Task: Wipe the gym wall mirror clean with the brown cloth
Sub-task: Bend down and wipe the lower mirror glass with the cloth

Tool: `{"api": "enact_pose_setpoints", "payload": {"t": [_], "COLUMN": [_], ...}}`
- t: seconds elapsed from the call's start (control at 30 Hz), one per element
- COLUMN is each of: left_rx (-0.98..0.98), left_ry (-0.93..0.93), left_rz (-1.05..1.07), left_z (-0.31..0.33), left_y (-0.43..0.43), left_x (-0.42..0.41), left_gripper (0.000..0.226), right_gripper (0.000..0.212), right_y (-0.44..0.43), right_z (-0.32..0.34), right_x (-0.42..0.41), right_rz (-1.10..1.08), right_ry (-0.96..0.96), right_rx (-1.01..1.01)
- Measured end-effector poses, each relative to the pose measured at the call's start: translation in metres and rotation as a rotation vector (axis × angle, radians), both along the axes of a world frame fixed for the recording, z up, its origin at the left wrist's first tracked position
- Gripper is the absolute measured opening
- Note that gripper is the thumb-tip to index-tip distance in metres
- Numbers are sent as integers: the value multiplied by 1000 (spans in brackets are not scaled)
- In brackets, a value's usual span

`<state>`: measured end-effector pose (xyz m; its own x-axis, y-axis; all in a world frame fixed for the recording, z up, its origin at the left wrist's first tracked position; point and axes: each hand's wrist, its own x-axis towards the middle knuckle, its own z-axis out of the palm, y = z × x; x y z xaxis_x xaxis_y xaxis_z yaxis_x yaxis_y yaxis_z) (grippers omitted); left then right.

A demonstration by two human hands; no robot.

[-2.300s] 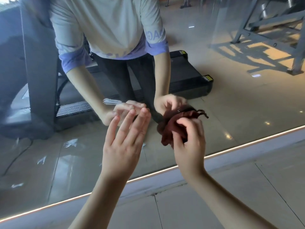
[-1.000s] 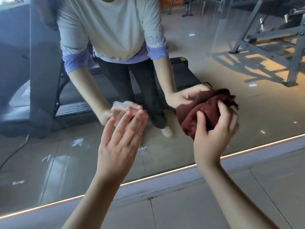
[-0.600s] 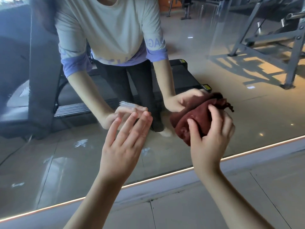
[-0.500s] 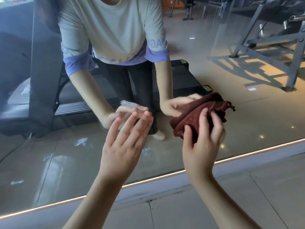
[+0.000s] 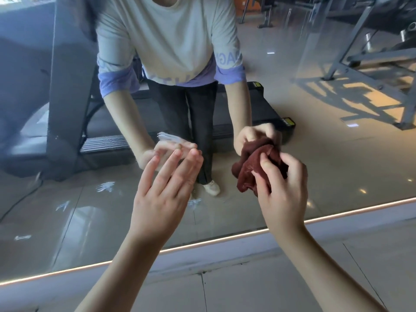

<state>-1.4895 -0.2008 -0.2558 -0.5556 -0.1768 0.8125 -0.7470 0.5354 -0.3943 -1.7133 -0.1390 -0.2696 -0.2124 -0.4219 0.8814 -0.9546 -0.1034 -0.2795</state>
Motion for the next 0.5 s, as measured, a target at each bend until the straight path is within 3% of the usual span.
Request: {"api": "enact_pose_setpoints", "payload": {"t": [0.17,0.27,0.37,0.5], "left_rx": [13,24,33,51], "left_ry": [15,20,-3,-38], "left_rz": [-17,-36,-65,-91], "left_z": [-4,-4,-3,0], "left_y": [0,-1,-2,-4], "left_x": [3,4,7,15], "left_gripper": [72,66,65,68], "right_gripper": [21,21,21,20], "right_y": [2,-2,-4,-5], "right_z": [13,9,-7,-3], "right_x": [-12,4,51,54], "right_rz": [10,-119,-73,-4], "right_ry": [23,-179,-373,-257], "right_rx": [-37,-101,-69,-42]}}
